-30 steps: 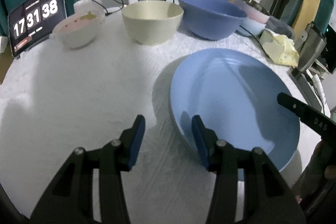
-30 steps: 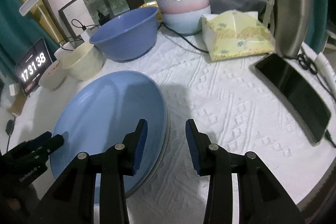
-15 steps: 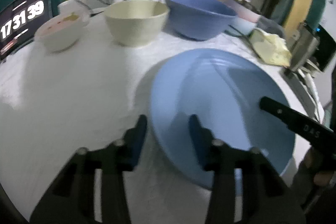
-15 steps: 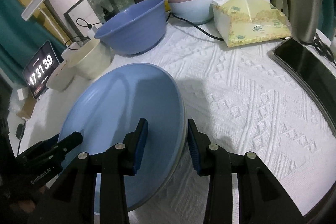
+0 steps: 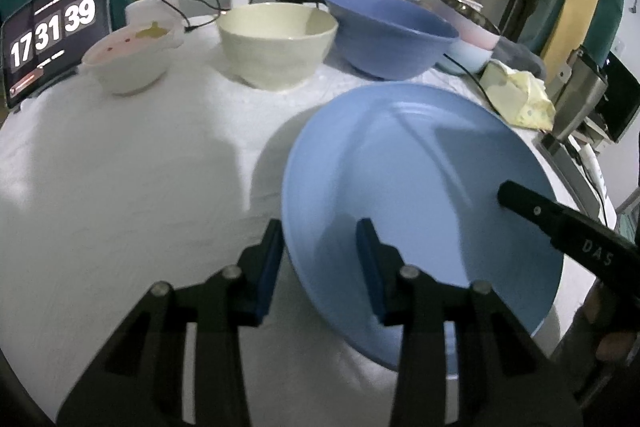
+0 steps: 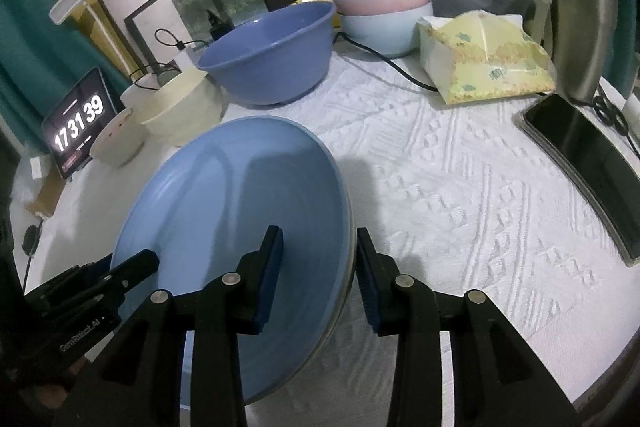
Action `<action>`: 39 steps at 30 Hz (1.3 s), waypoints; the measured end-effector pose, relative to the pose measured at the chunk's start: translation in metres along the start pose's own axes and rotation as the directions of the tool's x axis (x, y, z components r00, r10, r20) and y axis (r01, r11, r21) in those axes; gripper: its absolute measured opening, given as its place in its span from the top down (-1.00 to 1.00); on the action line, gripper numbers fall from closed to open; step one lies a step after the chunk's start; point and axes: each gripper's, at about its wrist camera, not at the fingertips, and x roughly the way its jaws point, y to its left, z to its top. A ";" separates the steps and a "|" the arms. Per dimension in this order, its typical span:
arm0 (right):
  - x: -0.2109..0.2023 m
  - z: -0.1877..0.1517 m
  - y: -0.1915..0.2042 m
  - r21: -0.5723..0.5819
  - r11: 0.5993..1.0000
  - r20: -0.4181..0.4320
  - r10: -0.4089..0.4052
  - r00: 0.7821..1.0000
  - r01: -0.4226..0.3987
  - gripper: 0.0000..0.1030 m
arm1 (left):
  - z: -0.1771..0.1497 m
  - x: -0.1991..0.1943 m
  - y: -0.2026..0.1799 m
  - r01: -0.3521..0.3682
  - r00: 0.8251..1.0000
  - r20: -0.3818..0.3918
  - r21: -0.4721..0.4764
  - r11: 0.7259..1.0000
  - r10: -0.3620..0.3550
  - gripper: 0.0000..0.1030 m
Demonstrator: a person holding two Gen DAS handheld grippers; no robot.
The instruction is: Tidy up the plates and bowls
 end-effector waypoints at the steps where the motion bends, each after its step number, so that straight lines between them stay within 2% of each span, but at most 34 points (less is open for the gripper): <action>1: -0.001 0.000 0.004 -0.005 1.000 0.001 0.001 1.000 -0.001 0.27 | 0.000 -0.002 0.002 -0.002 1.000 0.004 -0.002 1.000 0.002 0.26; 19: 0.003 0.004 0.092 -0.130 0.990 0.005 0.054 0.999 -0.053 0.27 | -0.012 -0.044 0.082 -0.054 0.996 0.066 -0.108 0.993 0.061 0.26; 39: 0.051 0.012 0.198 -0.271 0.952 -0.052 0.135 0.989 -0.144 0.27 | -0.019 -0.059 0.180 -0.135 0.984 0.083 -0.241 0.961 0.159 0.26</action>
